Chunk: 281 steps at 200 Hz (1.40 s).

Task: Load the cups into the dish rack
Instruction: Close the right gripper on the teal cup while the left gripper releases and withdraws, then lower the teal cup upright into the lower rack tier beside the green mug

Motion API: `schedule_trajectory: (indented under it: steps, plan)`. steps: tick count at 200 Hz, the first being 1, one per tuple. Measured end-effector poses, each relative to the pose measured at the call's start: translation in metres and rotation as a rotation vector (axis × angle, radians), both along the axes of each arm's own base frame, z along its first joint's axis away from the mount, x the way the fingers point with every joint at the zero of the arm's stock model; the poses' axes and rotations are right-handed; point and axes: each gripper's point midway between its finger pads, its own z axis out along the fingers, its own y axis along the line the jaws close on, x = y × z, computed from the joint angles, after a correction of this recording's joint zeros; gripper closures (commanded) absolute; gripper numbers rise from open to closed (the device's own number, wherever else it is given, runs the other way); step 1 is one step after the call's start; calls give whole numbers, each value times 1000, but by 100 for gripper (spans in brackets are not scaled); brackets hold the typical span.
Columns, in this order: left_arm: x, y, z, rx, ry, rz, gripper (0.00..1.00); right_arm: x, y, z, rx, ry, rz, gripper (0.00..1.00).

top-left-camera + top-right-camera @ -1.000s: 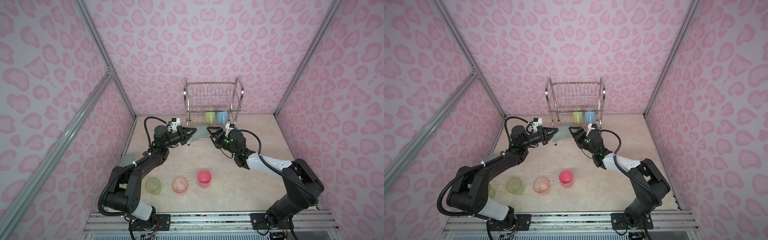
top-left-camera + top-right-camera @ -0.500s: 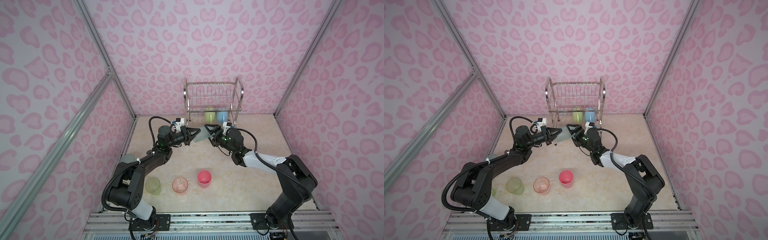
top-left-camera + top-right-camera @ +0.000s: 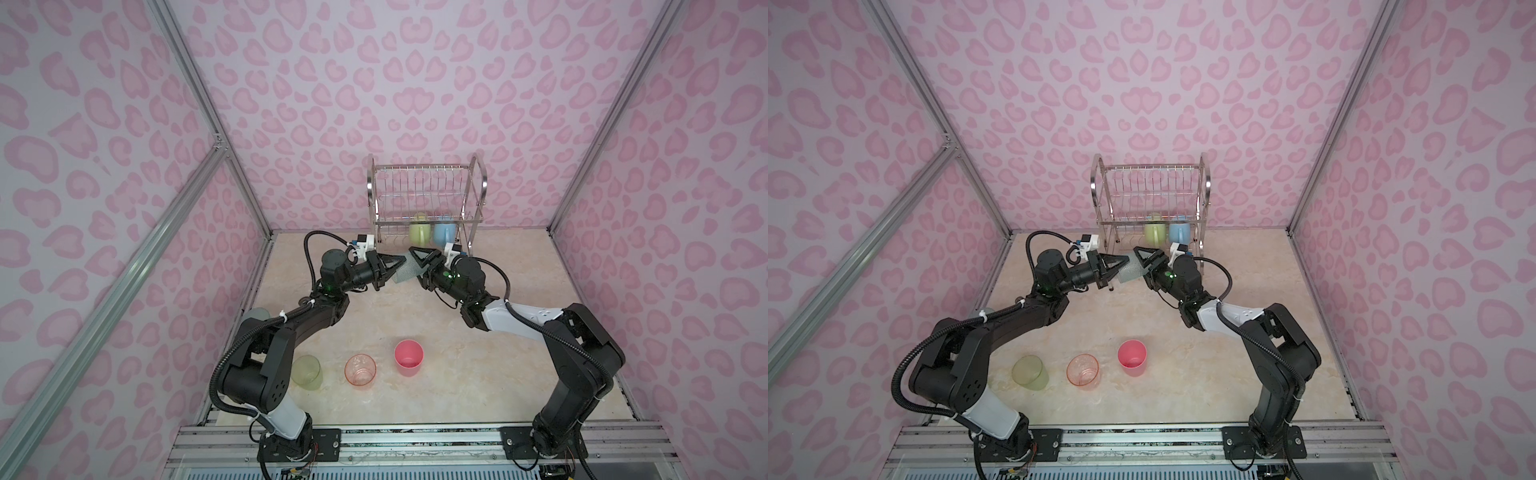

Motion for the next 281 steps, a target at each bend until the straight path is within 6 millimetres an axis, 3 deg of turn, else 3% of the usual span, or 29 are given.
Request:
schedule_trajectory:
  steps: [30,65,134,192,229,281]
  plan:
    - [-1,-1,0,2,-3,-10,54,0,2,-5,-14,3,2,41]
    - [-2,0,-1,14,-12,-17,38,2,0,-8,-58,-25,-12,44]
    - [1,23,-12,132,-9,43,24,7,-12,-18,-228,-90,-68,46]
    - [-1,55,-29,384,12,127,14,0,-10,-11,-447,-257,-96,46]
    - [-14,83,-40,576,20,179,12,0,-9,-18,-647,-371,-106,45]
    - [-39,124,-26,835,-63,262,9,12,-8,-25,-836,-492,-112,45]
